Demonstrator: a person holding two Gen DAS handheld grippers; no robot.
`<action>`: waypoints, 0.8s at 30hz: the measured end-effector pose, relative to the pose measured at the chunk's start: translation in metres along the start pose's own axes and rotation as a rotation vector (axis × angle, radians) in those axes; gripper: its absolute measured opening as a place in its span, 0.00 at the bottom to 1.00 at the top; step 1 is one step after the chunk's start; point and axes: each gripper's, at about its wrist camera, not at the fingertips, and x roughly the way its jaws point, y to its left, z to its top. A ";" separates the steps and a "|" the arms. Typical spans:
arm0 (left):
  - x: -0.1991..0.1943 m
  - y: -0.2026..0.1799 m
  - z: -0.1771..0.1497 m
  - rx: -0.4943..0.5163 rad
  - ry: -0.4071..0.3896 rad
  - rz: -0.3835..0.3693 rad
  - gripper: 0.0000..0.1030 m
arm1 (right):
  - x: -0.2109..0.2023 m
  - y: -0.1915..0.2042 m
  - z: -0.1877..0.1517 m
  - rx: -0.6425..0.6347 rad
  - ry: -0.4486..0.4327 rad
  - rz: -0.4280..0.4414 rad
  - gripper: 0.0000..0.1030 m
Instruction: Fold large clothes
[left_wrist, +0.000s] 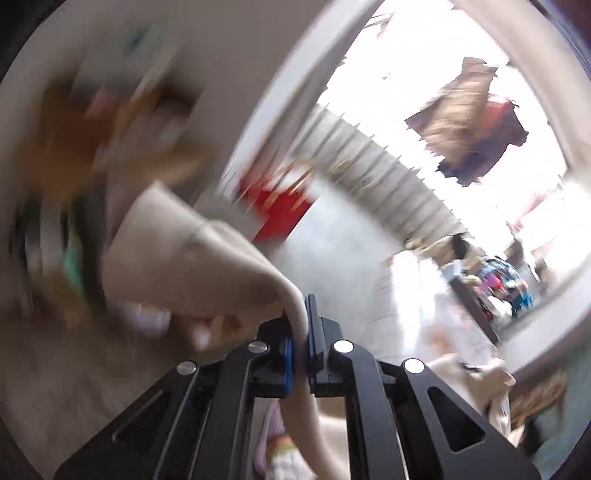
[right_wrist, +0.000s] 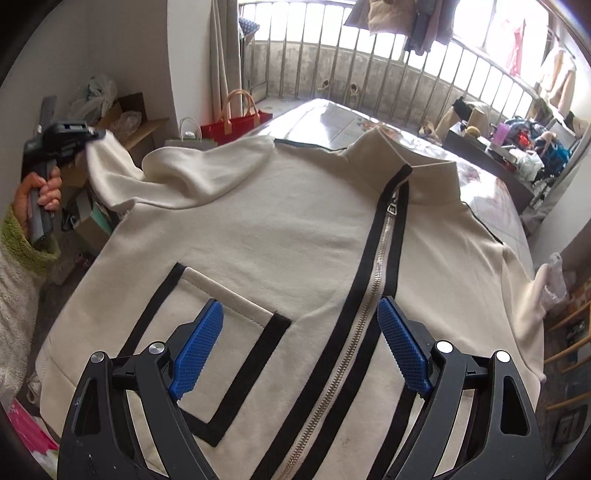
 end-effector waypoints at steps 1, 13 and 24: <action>-0.025 -0.035 0.007 0.077 -0.050 -0.043 0.05 | -0.006 -0.004 -0.003 0.016 -0.016 0.005 0.79; -0.064 -0.296 -0.179 0.651 0.320 -0.360 0.54 | -0.081 -0.092 -0.074 0.257 -0.121 0.005 0.79; -0.056 -0.254 -0.223 0.642 0.444 -0.203 0.77 | -0.069 -0.163 -0.094 0.415 -0.026 0.161 0.79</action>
